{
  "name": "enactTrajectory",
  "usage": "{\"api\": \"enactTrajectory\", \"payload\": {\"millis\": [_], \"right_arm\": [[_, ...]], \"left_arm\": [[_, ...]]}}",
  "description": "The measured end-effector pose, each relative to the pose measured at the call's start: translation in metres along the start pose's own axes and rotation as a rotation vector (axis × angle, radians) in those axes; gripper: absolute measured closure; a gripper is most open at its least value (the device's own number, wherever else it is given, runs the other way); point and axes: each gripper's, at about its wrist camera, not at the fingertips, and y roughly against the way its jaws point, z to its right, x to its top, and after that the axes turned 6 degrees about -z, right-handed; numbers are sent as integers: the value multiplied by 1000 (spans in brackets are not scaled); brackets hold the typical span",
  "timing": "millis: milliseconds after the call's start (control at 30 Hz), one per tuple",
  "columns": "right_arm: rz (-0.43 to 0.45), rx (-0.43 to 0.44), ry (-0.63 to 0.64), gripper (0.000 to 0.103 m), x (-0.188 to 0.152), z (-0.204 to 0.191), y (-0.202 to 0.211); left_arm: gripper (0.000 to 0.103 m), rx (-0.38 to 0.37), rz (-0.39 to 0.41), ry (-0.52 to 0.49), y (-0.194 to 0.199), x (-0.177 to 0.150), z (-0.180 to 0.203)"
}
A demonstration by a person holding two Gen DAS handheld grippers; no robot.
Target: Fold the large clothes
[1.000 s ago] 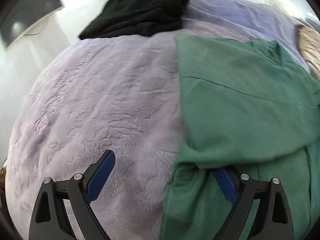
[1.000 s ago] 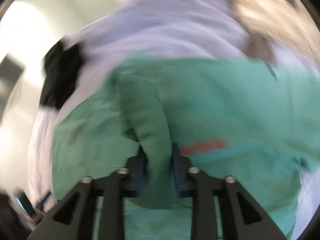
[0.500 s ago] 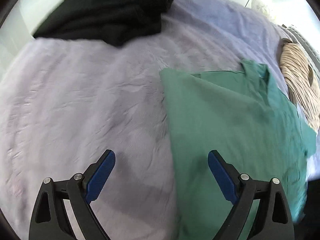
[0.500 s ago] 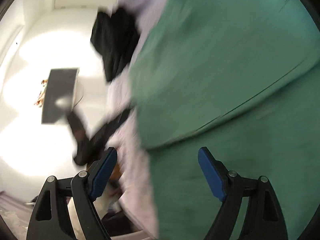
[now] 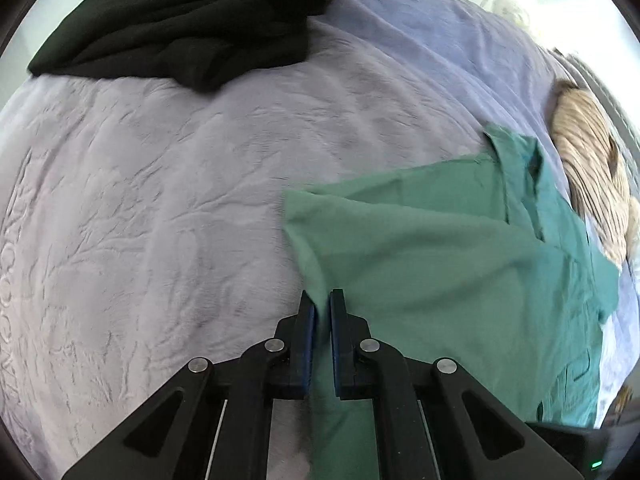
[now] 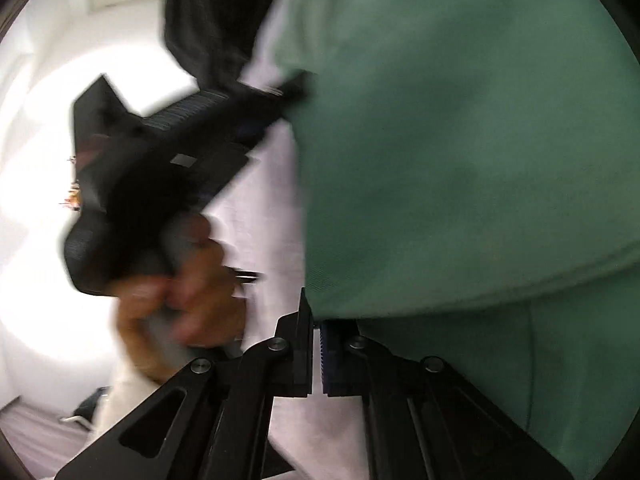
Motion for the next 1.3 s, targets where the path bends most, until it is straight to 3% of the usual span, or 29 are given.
{"api": "enactTrajectory", "payload": {"millis": [100, 200, 267, 367, 433, 467, 600, 700, 767, 800, 900, 1000, 1100, 1233, 1300], "right_arm": [[0, 10, -21, 99, -2, 10, -3], [-100, -53, 45, 89, -19, 3, 11], [-135, -86, 89, 89, -25, 2, 30], [-50, -182, 146, 80, -27, 7, 88], [79, -277, 130, 49, -23, 22, 143], [140, -307, 110, 46, -24, 28, 170], [354, -385, -68, 45, -5, 74, 249], [423, -323, -221, 47, 4, 106, 276], [425, -294, -226, 88, 19, 112, 278], [412, -327, -180, 98, 29, 103, 277], [422, -437, 37, 98, 35, 65, 285], [433, -539, 154, 98, 32, 49, 290], [387, -563, 97, 98, 23, 83, 305], [385, -466, -3, 98, 16, 112, 313], [378, -462, -15, 95, 13, 112, 316]], "left_arm": [[94, 28, 19, -2, 3, 0, 3], [94, 75, 46, 5, 17, -3, 4], [94, 106, 84, -13, 35, -9, 8], [94, 124, 115, -53, 58, -24, 15], [94, 132, 128, -66, 68, -37, 23], [94, 132, 128, -72, 69, -45, 28], [94, 165, 97, -58, 51, -70, 38], [94, 181, 60, 1, 29, -86, 35], [93, 202, 77, 18, 26, -91, 35], [94, 210, 84, 23, 26, -92, 35], [94, 227, 90, 31, 25, -91, 36], [93, 270, 100, 13, 21, -93, 39], [93, 302, 102, 19, 17, -96, 38], [93, 301, 80, 38, 29, -97, 30], [93, 301, 83, 53, 42, -102, 27]]}}
